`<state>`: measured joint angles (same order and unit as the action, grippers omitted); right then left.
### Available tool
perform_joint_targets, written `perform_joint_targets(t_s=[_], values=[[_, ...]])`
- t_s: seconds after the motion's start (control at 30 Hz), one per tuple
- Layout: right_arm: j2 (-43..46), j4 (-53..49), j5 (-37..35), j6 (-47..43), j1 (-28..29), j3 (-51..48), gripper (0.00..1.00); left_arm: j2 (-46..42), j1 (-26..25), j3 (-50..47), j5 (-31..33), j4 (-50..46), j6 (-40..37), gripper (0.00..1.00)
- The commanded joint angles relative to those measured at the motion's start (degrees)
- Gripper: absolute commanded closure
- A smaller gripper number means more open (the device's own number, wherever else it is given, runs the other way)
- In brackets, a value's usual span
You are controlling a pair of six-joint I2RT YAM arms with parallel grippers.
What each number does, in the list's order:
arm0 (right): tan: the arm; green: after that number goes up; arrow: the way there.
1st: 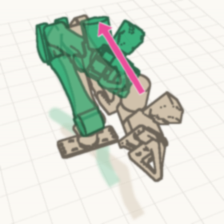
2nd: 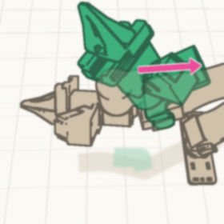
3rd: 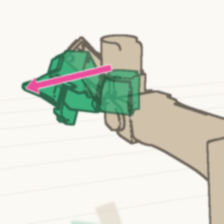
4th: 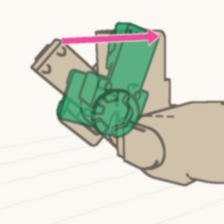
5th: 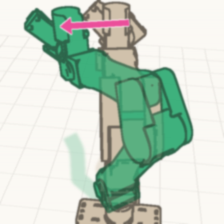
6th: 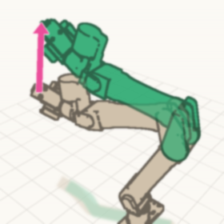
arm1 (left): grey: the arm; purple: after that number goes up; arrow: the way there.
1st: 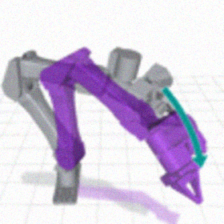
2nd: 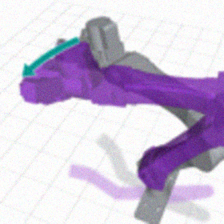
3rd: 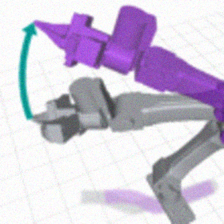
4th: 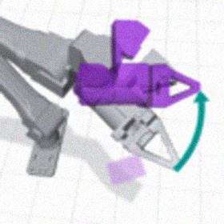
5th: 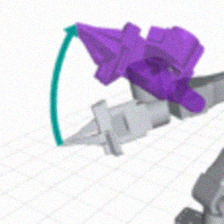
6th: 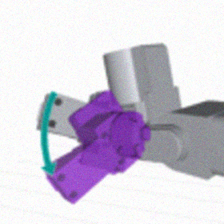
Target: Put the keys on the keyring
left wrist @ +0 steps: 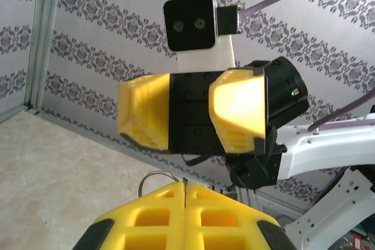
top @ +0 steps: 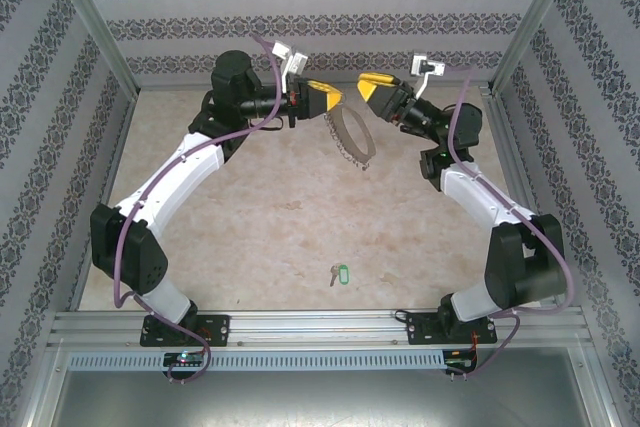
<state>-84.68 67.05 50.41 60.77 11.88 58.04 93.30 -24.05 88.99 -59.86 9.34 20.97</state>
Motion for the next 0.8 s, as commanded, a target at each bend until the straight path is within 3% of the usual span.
perform_joint_targets(t_s=[0.0, 0.33, 0.77], values=[[2.1, 1.3, 2.5, 0.2, 0.1, -1.4, 0.54, -0.7, -0.6, 5.3, -2.1, -9.2, -8.8, 1.00], [1.9, 0.9, 8.0, -0.9, 1.3, -2.5, 0.71, 2.4, -0.6, 15.5, -5.5, -30.5, -23.3, 1.00], [3.2, 1.0, 8.3, -1.7, 3.4, -3.9, 0.72, 4.2, -0.6, 19.6, -7.5, -37.5, -27.7, 1.00]])
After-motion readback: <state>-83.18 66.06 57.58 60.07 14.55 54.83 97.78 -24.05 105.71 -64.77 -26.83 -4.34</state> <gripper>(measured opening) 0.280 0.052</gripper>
